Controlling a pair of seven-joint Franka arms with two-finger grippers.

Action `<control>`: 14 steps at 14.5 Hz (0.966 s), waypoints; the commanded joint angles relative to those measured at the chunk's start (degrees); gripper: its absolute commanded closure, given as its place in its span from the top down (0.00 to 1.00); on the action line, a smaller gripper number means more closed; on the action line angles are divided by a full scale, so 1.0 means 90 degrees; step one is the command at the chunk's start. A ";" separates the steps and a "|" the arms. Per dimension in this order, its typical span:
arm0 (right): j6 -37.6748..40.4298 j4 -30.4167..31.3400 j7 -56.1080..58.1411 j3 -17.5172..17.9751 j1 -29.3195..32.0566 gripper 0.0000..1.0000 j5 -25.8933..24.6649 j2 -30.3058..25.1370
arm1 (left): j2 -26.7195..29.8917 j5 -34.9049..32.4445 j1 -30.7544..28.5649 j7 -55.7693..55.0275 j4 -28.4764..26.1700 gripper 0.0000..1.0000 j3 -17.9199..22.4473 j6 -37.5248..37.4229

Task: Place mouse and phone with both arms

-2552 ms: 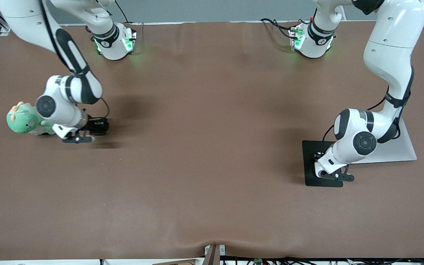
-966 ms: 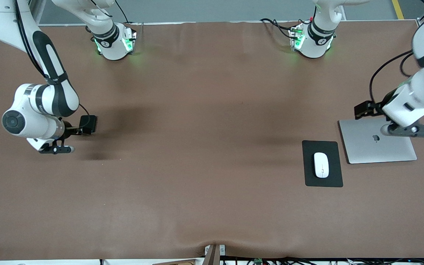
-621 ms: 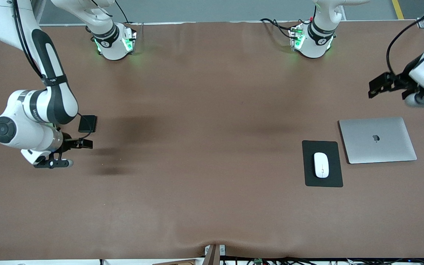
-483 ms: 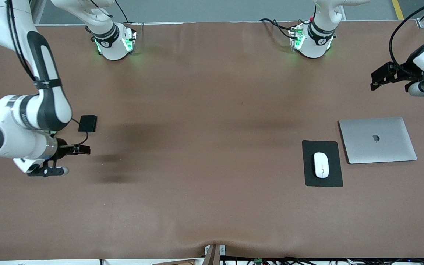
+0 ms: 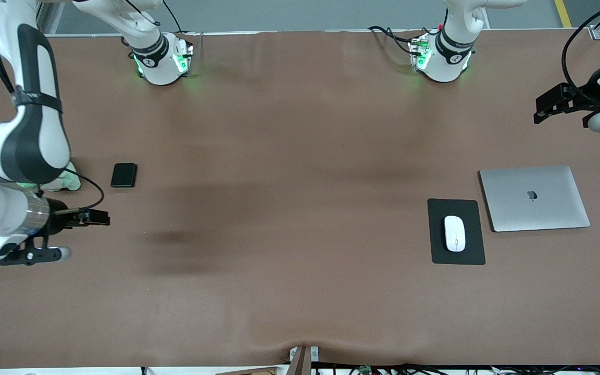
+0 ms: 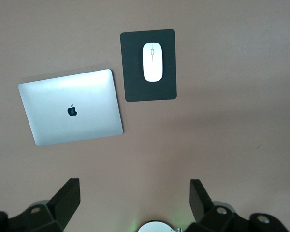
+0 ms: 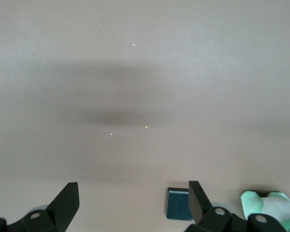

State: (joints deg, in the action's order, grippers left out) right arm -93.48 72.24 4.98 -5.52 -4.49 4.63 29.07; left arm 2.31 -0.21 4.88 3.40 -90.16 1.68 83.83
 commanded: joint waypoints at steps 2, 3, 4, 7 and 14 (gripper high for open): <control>0.0416 -0.0381 -0.0084 -0.0012 0.0040 1.00 0.0003 -0.0415 | -0.0003 0.0131 -0.0122 0.0004 -0.0060 1.00 0.0009 0.0236; 0.0435 -0.0342 -0.0094 -0.0022 0.0069 1.00 0.0023 -0.0620 | -0.0022 0.0131 -0.0113 -0.0026 -0.0070 1.00 0.0009 0.0266; 0.0542 -0.0322 -0.0094 -0.0022 0.0137 1.00 0.0023 -0.0767 | -0.0023 0.0131 -0.0113 -0.0026 -0.0089 1.00 0.0009 0.0276; 0.1021 -0.0303 -0.0094 -0.0022 0.0167 1.00 -0.0006 -0.1207 | -0.0023 0.0131 -0.0094 -0.0036 -0.0333 1.00 -0.0001 0.0539; 0.1685 0.0242 -0.0104 -0.0032 0.0147 1.00 -0.0328 -0.2358 | 0.0036 0.0141 -0.0084 -0.0251 -0.0333 1.00 -0.0148 0.0501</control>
State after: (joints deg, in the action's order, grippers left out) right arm -78.12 69.18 4.91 -6.24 -3.34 3.15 12.50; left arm 1.51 -0.08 4.46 1.75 -92.72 0.70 88.16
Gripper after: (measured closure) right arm 0.000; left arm 0.000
